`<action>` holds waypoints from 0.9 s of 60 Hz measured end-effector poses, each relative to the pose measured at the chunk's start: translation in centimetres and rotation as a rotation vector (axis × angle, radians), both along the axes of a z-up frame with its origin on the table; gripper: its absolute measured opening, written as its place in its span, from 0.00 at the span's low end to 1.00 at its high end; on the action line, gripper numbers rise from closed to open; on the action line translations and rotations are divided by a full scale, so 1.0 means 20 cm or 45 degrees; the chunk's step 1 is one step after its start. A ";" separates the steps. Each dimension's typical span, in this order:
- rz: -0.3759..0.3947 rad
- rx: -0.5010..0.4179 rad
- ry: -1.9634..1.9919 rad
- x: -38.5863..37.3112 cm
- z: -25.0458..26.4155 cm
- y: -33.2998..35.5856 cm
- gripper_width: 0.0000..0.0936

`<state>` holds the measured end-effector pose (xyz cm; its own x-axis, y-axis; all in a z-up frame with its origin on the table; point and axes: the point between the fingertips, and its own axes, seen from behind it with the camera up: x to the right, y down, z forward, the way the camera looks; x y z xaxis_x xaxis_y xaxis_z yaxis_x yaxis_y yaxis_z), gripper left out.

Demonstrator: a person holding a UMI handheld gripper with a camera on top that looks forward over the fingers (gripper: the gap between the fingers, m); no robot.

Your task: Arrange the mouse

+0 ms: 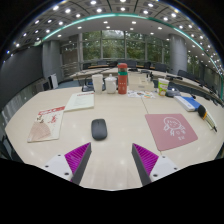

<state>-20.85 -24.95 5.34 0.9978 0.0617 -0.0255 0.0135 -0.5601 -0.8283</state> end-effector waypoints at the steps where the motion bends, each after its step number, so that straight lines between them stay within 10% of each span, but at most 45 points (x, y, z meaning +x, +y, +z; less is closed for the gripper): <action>1: 0.009 0.003 0.000 -0.03 -0.01 0.05 0.89; 14: 0.069 -0.018 -0.074 -0.25 -0.21 0.53 0.83; 26: 0.098 -0.085 -0.066 -0.32 -0.33 0.71 0.53; 41: 0.113 -0.104 -0.090 -0.32 -0.32 0.72 0.38; 54: 0.072 0.064 0.026 -0.25 0.21 0.74 0.38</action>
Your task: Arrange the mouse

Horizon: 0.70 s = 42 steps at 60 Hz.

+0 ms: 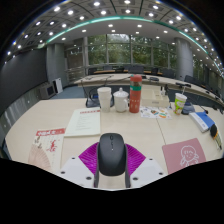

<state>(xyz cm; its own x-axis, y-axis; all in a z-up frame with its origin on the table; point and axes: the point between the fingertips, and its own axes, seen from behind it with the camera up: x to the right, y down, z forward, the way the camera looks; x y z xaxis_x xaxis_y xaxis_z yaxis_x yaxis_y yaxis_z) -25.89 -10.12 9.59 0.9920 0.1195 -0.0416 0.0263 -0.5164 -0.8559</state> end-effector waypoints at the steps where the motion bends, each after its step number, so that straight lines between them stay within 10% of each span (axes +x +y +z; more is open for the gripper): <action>1: -0.002 0.025 0.018 0.02 0.08 0.00 0.38; 15: -0.144 0.251 0.089 0.75 0.71 0.06 0.37; 42: -0.214 -0.149 -0.027 1.66 -0.41 0.01 0.38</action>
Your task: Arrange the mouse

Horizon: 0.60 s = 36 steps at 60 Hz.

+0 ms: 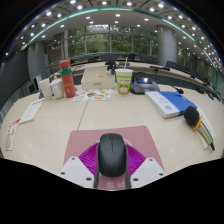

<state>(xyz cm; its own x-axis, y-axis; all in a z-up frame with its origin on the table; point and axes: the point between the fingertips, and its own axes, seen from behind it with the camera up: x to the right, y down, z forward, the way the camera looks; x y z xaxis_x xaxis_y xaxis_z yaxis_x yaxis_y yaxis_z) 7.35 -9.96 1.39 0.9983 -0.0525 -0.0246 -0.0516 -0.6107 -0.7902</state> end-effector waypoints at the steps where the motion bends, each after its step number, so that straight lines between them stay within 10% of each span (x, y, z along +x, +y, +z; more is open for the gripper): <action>1: 0.002 -0.011 -0.001 0.00 -0.02 -0.01 0.38; 11: 0.008 -0.030 0.046 0.03 -0.11 -0.03 0.55; 18: -0.013 -0.021 0.022 0.05 0.00 -0.09 0.94; 36: -0.037 0.062 -0.049 -0.09 0.58 -0.60 0.91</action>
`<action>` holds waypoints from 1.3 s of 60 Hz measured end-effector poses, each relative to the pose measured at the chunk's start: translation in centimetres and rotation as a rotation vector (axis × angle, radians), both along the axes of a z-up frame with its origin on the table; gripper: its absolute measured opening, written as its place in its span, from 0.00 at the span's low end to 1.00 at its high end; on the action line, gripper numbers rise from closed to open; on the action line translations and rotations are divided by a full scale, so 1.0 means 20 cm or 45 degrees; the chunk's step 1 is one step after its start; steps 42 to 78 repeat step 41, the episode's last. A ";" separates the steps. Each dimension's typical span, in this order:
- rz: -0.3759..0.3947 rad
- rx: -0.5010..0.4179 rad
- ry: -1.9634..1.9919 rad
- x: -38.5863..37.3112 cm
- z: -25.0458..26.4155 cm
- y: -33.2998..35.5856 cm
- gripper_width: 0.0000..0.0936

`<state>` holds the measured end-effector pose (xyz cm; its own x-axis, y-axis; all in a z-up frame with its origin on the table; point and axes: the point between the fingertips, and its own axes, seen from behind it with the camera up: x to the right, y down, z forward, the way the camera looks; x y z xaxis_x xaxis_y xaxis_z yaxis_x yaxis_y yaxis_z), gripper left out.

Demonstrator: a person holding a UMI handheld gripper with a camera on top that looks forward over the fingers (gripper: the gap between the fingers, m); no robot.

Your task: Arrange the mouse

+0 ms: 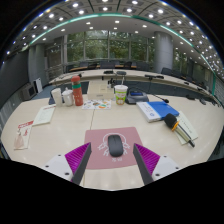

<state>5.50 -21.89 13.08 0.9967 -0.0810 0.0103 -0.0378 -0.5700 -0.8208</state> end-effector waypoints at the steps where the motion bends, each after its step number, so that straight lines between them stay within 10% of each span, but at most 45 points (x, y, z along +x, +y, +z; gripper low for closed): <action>1: -0.004 0.005 -0.004 -0.01 0.03 -0.04 0.91; 29: -0.077 0.063 -0.055 -0.27 0.47 -1.02 0.92; 78: -0.065 0.093 -0.104 -0.33 0.52 -1.09 0.92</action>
